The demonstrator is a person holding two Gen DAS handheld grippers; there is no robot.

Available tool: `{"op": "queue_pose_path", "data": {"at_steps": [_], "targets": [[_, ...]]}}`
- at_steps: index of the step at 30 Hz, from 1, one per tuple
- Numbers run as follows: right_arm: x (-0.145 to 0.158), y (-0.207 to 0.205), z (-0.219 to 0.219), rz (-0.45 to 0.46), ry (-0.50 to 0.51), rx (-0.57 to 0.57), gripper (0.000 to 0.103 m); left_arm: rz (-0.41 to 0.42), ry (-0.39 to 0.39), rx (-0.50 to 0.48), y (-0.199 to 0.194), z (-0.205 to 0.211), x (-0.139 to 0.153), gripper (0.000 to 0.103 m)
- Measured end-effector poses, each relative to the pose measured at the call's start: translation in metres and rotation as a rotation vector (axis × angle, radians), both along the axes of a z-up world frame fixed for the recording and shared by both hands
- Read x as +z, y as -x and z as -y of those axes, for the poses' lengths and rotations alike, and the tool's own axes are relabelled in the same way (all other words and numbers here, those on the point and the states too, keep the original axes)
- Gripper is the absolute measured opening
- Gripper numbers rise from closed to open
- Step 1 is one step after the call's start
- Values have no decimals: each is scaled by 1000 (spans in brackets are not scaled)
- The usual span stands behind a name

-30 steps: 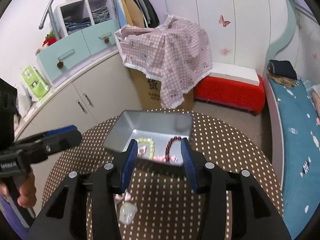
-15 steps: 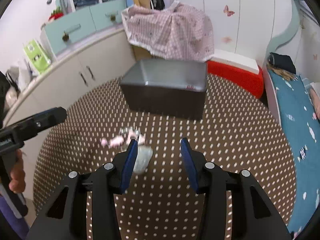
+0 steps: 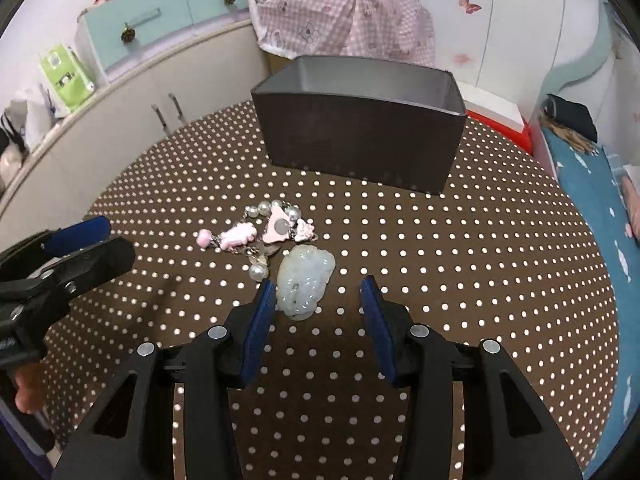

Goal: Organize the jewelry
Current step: 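Grasp the pale jade pendant with the right gripper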

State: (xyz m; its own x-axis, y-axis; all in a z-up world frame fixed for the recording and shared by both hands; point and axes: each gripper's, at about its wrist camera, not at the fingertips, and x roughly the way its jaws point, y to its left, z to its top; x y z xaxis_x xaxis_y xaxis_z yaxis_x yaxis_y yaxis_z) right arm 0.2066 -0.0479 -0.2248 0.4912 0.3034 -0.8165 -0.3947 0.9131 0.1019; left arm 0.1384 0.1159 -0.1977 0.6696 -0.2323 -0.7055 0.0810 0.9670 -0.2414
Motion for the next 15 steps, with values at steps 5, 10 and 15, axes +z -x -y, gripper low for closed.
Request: {"op": "queue_pose_path", "data": {"at_steps": [5, 10, 15], "targets": [[-5, -5, -5, 11, 17, 3, 45, 0, -10, -37, -3, 4, -5, 70], [-5, -8, -1, 36, 23, 15, 29, -6, -36, -59, -8, 7, -9, 70], [-4, -9, 20, 36, 13, -12, 29, -8, -61, -91, -16, 16, -10, 70]]}}
